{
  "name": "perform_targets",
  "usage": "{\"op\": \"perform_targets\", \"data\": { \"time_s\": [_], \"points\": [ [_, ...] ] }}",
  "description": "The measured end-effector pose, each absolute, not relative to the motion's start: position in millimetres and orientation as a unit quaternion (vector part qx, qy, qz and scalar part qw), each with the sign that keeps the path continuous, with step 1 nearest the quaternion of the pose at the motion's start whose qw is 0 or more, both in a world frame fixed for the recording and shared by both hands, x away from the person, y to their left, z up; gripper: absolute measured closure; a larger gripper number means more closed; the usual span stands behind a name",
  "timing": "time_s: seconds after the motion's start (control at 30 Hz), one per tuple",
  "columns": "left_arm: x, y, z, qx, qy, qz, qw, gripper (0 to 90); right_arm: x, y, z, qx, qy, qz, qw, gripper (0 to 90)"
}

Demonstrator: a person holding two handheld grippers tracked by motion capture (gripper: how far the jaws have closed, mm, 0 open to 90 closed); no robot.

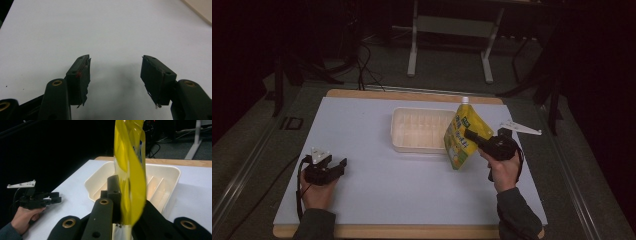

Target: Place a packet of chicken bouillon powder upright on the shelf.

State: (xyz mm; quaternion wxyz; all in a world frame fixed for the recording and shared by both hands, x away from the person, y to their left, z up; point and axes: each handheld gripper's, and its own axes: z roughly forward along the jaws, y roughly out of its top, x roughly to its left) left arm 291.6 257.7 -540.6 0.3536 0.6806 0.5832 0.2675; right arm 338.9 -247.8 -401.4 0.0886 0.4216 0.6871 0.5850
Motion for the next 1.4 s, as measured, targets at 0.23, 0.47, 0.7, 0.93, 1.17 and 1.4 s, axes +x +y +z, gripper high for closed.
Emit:
{"op": "perform_targets", "data": {
  "time_s": [0.23,0.47,0.7,0.93,1.17,1.4],
  "points": [
    [291.6,257.8,-540.6,0.681,0.583,0.267,0.354,40.4,343.8,-244.3,-402.9,0.425,0.683,0.587,0.094,90.0],
    [291.6,258.0,-540.6,0.681,0.583,0.267,0.354,40.4,349.5,-237.5,-403.1,0.422,0.689,0.58,0.103,90.0],
    [291.6,258.0,-540.6,0.681,0.583,0.267,0.354,40.4,354.6,-235.2,-403.8,0.424,0.688,0.579,0.111,90.0],
    [291.6,258.0,-540.7,0.681,0.583,0.267,0.354,40.4,358.4,-231.6,-403.3,0.422,0.69,0.575,0.123,90.0],
    [291.6,258.0,-540.7,0.681,0.583,0.268,0.355,40.4,361.8,-228.8,-404.0,0.424,0.686,0.577,0.129,90.0],
    [291.6,258.0,-540.7,0.681,0.582,0.268,0.355,40.4,363.8,-227.8,-403.8,0.426,0.684,0.577,0.135,90.0]
  ]
}}
